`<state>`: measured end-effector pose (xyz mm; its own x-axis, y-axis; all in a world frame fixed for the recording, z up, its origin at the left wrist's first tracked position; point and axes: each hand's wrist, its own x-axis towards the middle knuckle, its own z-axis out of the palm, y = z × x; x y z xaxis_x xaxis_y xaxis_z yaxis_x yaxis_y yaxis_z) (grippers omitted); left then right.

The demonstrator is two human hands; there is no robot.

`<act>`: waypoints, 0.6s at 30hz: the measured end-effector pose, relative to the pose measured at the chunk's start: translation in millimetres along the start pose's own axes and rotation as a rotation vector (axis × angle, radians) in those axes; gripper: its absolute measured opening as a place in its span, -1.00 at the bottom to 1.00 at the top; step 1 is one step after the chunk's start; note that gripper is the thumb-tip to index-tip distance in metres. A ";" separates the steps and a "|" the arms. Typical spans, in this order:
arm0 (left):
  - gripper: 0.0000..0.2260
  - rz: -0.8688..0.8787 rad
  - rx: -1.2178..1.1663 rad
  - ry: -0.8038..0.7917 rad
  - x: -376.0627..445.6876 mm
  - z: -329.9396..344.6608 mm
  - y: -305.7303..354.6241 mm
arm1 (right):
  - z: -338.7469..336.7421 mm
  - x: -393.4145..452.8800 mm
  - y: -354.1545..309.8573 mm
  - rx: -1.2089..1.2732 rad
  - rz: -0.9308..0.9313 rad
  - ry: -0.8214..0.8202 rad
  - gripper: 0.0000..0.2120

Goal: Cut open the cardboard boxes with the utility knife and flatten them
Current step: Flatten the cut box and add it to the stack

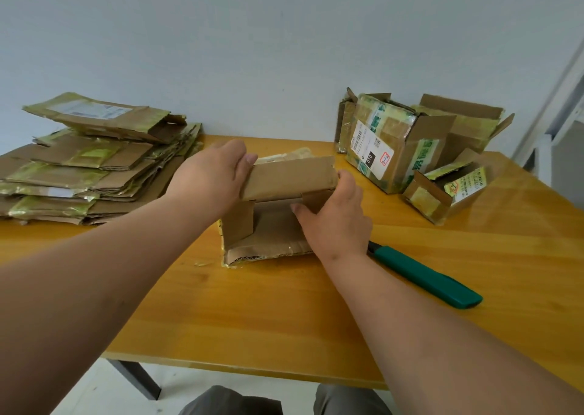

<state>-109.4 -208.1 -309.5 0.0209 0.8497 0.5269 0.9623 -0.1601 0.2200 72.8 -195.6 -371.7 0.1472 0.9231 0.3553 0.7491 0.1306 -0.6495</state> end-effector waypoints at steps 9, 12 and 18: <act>-0.35 -0.008 0.267 -0.062 -19.4 7.9 4.5 | -13.7 -6.9 10.2 0.161 -0.093 -0.102 -0.42; -0.30 -0.109 0.216 -0.033 -20.2 12.8 9.8 | -20.9 -10.9 12.1 0.232 -0.071 -0.127 -0.48; -0.47 -0.206 0.036 -0.110 -16.7 8.9 3.1 | -27.3 -15.7 19.0 0.284 -0.055 -0.196 -0.58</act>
<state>-104.3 -218.3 -324.9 -0.1490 0.9125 0.3809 0.9582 0.0381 0.2835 102.3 -217.4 -371.3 -0.0358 0.9602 0.2772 0.5387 0.2521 -0.8039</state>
